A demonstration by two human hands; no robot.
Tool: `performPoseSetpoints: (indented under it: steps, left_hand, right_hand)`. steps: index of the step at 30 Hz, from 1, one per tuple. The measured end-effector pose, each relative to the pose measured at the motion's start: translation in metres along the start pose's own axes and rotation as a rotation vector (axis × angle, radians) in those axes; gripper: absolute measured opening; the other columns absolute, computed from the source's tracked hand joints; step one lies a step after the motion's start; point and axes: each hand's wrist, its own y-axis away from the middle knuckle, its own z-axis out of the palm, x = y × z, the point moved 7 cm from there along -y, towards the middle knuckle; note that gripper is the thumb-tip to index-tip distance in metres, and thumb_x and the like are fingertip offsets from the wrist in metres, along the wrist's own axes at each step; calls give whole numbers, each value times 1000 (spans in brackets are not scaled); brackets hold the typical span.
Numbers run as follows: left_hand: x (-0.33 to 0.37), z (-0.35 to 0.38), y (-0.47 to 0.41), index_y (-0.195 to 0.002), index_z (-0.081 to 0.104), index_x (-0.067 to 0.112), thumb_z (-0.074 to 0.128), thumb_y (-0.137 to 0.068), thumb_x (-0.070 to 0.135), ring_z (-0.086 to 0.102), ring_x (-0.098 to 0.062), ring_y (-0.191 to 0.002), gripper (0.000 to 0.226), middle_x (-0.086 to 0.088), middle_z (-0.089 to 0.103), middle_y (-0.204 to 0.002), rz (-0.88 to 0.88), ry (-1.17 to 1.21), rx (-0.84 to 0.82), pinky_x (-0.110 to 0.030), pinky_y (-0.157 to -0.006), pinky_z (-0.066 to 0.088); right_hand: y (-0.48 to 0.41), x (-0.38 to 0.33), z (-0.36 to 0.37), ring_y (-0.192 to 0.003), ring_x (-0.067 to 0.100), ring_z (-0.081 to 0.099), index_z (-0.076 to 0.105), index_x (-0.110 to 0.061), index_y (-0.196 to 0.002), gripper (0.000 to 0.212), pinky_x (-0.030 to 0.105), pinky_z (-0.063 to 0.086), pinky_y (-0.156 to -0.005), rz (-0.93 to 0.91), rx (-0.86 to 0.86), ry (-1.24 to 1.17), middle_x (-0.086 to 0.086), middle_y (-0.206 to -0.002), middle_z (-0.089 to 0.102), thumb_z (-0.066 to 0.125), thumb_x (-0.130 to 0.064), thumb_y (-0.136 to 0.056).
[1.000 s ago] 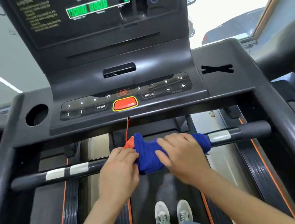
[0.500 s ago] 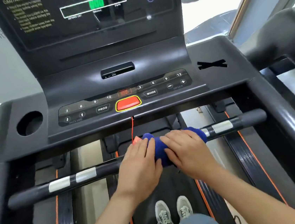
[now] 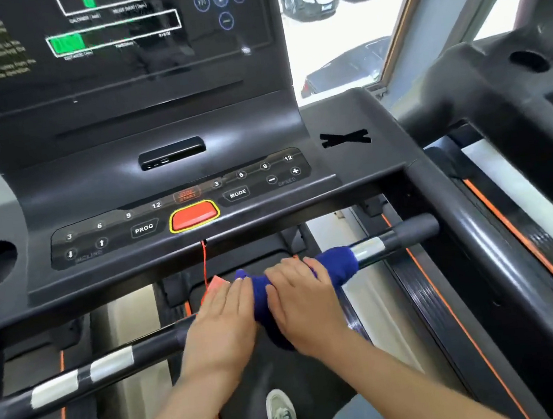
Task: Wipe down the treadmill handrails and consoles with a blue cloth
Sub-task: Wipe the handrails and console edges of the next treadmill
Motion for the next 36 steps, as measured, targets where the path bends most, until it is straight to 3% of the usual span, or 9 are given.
performPoseSetpoints:
  steps: [3, 6, 11, 16, 19, 22, 30, 34, 36]
  left_hand:
    - [6, 0, -8, -105, 67, -5, 71, -56, 22, 68, -36, -97, 57, -20, 70, -100, -36, -96, -12, -47, -98, 42]
    - [40, 9, -37, -102, 67, 5, 87, -37, 38, 67, -34, -74, 75, -12, 67, -83, -72, -21, -261, -42, -73, 54]
    - [99, 1, -86, -120, 50, 22, 59, -77, 58, 66, -25, -86, 56, 1, 62, -96, 34, 44, -239, -34, -61, 41]
    - [204, 3, -160, -119, 47, 14, 47, -85, 64, 68, -28, -78, 60, -4, 63, -96, 193, 133, -116, -35, -54, 43]
    - [230, 8, -186, -118, 43, 12, 43, -83, 73, 66, -32, -85, 70, -5, 62, -103, 243, 117, -158, -36, -59, 38]
    - [225, 12, -197, -97, 42, 14, 42, -79, 78, 63, -33, -84, 66, -6, 65, -95, 242, 236, -289, -39, -67, 46]
    - [208, 44, -217, -91, 66, 10, 17, -94, 69, 60, -21, -93, 77, -4, 66, -102, -114, 817, -848, -34, -96, 40]
    - [217, 25, -214, -66, 46, 11, 21, -99, 57, 50, -27, -75, 62, -6, 54, -71, -112, 708, -676, -34, -74, 38]
    - [223, 8, -205, -74, 47, 11, 27, -100, 55, 54, -31, -82, 54, -9, 62, -84, -108, 578, -515, -36, -72, 39]
  right_hand:
    - [6, 43, -9, -116, 21, 53, 58, -21, -123, 42, 37, 33, -100, -109, -114, 59, -3, -121, 60, 41, -47, -95]
    - [13, 111, -29, -126, 23, 49, 54, -23, -131, 53, 39, 33, -104, -34, -221, 156, 2, -132, 56, 46, -54, -90]
    - [18, 172, -78, -129, 16, 46, 57, -24, -126, 48, 38, 31, -100, 1, -99, 118, -3, -133, 56, 50, -33, -80]
    - [8, 256, -126, -131, 18, 42, 48, -22, -135, 48, 45, 39, -99, 283, 77, 17, -3, -140, 50, 52, -25, -88]
    - [-2, 293, -122, -139, 21, 32, 27, -21, -150, 62, 32, 28, -108, 465, -71, -265, 1, -152, 36, 53, -31, -95]
    - [-7, 319, -100, -131, 25, 43, 27, -33, -149, 64, 33, 33, -101, 628, -289, -481, -1, -141, 51, 47, -54, -91]
    - [-18, 321, -93, -131, 21, 39, 35, -25, -143, 51, 27, 28, -90, 637, -187, -613, 3, -139, 50, 46, -45, -97]
    - [-17, 317, -98, -132, 20, 41, 38, -21, -143, 53, 25, 29, -92, 649, -152, -578, 4, -141, 50, 47, -44, -97]
    - [-16, 317, -104, -130, 22, 43, 43, -16, -141, 50, 27, 31, -96, 664, -97, -506, 6, -140, 52, 46, -41, -98]
